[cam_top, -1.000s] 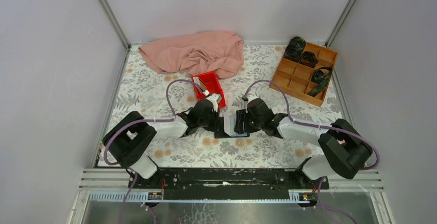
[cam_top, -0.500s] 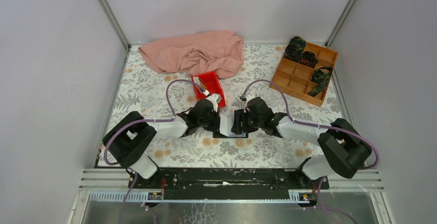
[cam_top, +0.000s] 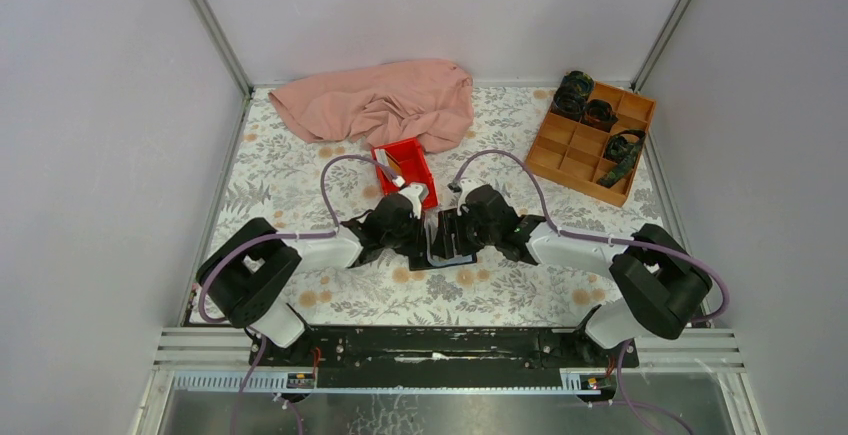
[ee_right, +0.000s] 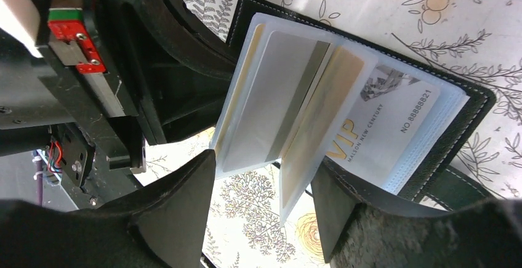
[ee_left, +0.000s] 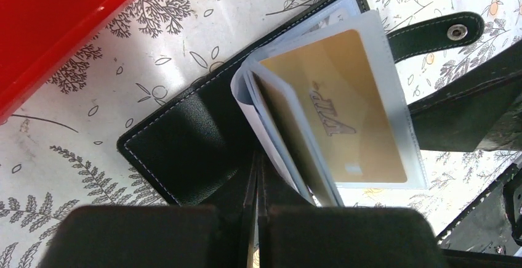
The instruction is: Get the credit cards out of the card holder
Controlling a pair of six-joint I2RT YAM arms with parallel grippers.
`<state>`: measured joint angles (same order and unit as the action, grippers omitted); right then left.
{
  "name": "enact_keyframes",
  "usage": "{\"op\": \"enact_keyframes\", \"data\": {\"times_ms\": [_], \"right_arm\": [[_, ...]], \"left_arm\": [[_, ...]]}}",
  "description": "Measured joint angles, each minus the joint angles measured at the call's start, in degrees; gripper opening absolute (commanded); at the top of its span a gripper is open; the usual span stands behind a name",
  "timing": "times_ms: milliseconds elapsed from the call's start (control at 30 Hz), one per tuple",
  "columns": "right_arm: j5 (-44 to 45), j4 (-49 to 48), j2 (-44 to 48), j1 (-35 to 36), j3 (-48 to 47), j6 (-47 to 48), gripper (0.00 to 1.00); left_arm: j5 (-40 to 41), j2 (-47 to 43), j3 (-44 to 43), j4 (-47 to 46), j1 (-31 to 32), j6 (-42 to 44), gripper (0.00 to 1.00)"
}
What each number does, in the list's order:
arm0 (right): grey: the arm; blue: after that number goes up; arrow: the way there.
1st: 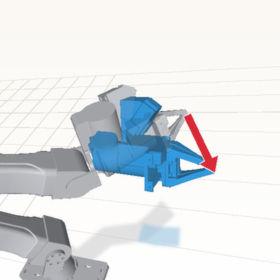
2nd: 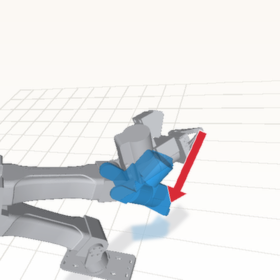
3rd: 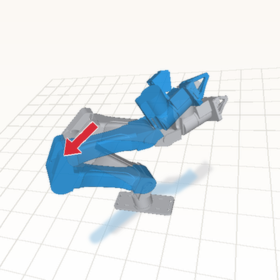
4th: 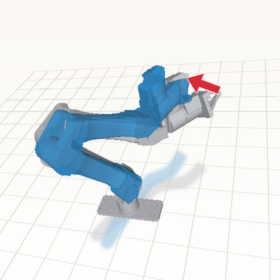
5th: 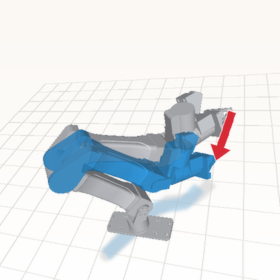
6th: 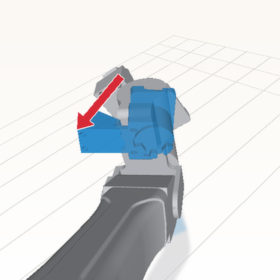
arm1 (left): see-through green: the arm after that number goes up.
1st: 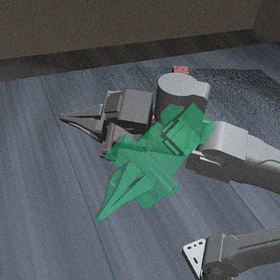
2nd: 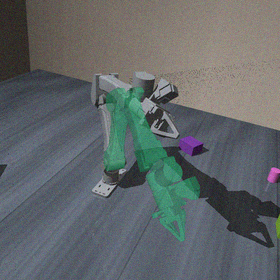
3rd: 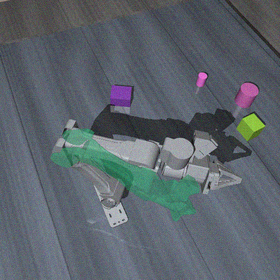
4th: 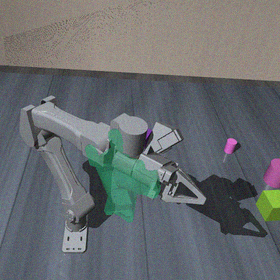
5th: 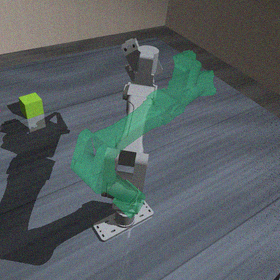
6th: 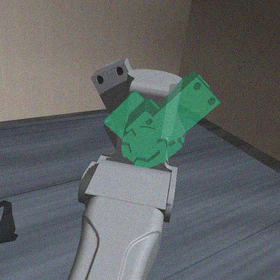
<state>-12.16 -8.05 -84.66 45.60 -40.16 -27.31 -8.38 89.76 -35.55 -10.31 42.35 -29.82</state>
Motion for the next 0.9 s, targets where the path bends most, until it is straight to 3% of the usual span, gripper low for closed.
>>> {"op": "enact_keyframes", "data": {"times_ms": [300,900], "right_arm": [[-0.4,-0.5,-1.0,0.5,-0.1,-0.2,0.64],[1.6,0.0,-1.0,0.5,0.5,-0.1,0.64]], "left_arm": [[0.8,-2.4,1.0,1.9,0.0,0.0,0.0],[11.3,-17.5,1.6,13.4,0.0,1.0,0.0]]}}
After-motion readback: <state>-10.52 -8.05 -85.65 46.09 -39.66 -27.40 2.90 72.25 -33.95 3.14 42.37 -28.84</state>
